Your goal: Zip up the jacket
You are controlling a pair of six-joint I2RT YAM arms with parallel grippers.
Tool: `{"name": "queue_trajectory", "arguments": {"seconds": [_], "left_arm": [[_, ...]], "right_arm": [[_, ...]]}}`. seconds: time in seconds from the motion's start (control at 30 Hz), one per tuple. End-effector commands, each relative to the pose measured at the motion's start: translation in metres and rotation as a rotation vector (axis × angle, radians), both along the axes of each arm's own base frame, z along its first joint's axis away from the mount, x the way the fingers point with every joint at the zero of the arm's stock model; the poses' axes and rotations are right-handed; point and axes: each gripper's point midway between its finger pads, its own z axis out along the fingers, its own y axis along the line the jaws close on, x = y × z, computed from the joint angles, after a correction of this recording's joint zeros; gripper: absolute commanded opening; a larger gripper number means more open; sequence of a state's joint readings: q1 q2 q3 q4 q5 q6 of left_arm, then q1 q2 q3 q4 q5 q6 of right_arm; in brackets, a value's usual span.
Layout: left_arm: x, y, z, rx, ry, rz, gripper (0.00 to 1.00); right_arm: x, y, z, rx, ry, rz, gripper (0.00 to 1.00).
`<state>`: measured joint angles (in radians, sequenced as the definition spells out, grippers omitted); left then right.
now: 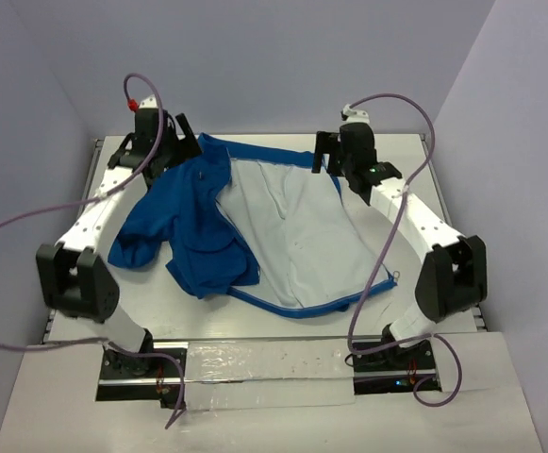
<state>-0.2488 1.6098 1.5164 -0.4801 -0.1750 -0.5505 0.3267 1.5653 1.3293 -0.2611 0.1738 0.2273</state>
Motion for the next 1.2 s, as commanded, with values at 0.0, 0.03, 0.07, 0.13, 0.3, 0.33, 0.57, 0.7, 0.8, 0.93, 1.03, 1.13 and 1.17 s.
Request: {"name": "queue_trajectory", "arguments": {"seconds": [0.0, 0.03, 0.07, 0.13, 0.3, 0.33, 0.57, 0.7, 0.8, 0.93, 1.03, 1.13, 1.17], "left_arm": [[-0.067, -0.013, 0.03, -0.044, -0.102, -0.057, 0.96], [-0.081, -0.014, 0.032, -0.069, -0.105, -0.056, 0.95], [-0.092, -0.018, 0.027, -0.076, -0.095, -0.076, 0.92], [-0.133, -0.043, -0.01, -0.137, -0.02, -0.158, 0.81], [-0.197, -0.077, -0.068, -0.166, 0.137, -0.182, 0.66], [-0.206, -0.08, -0.076, -0.164, 0.152, -0.191, 0.68], [-0.233, -0.085, -0.128, -0.053, 0.273, -0.234, 0.98], [-0.246, -0.081, -0.158, 0.027, 0.351, -0.208, 0.97], [-0.253, -0.075, -0.172, 0.059, 0.381, -0.178, 0.96], [-0.257, -0.048, -0.195, 0.19, 0.435, -0.058, 0.87], [-0.254, -0.038, -0.2, 0.251, 0.445, -0.004, 0.48], [-0.251, -0.033, -0.191, 0.272, 0.432, 0.017, 0.0], [-0.248, -0.035, -0.188, 0.264, 0.424, 0.018, 0.0]], "right_arm": [[-0.045, 0.026, 0.018, 0.163, -0.029, 0.123, 0.99], [-0.06, 0.034, 0.006, 0.185, 0.0, 0.164, 0.98], [-0.068, 0.039, -0.009, 0.191, 0.03, 0.176, 0.98], [-0.102, 0.058, -0.031, 0.213, 0.088, 0.242, 0.98], [-0.16, 0.076, -0.07, 0.166, 0.209, 0.357, 0.92], [-0.17, 0.079, -0.074, 0.159, 0.228, 0.382, 0.89], [-0.207, 0.104, -0.091, 0.139, 0.29, 0.461, 0.78], [-0.205, 0.11, -0.112, 0.096, 0.342, 0.427, 0.84], [-0.2, 0.111, -0.124, 0.093, 0.358, 0.384, 0.89], [-0.191, 0.111, -0.144, 0.073, 0.388, 0.345, 0.93], [-0.176, 0.096, -0.171, 0.03, 0.462, 0.244, 0.86], [-0.16, 0.076, -0.187, -0.013, 0.5, 0.117, 0.7], [-0.159, 0.074, -0.187, -0.016, 0.495, 0.101, 0.7]]}}
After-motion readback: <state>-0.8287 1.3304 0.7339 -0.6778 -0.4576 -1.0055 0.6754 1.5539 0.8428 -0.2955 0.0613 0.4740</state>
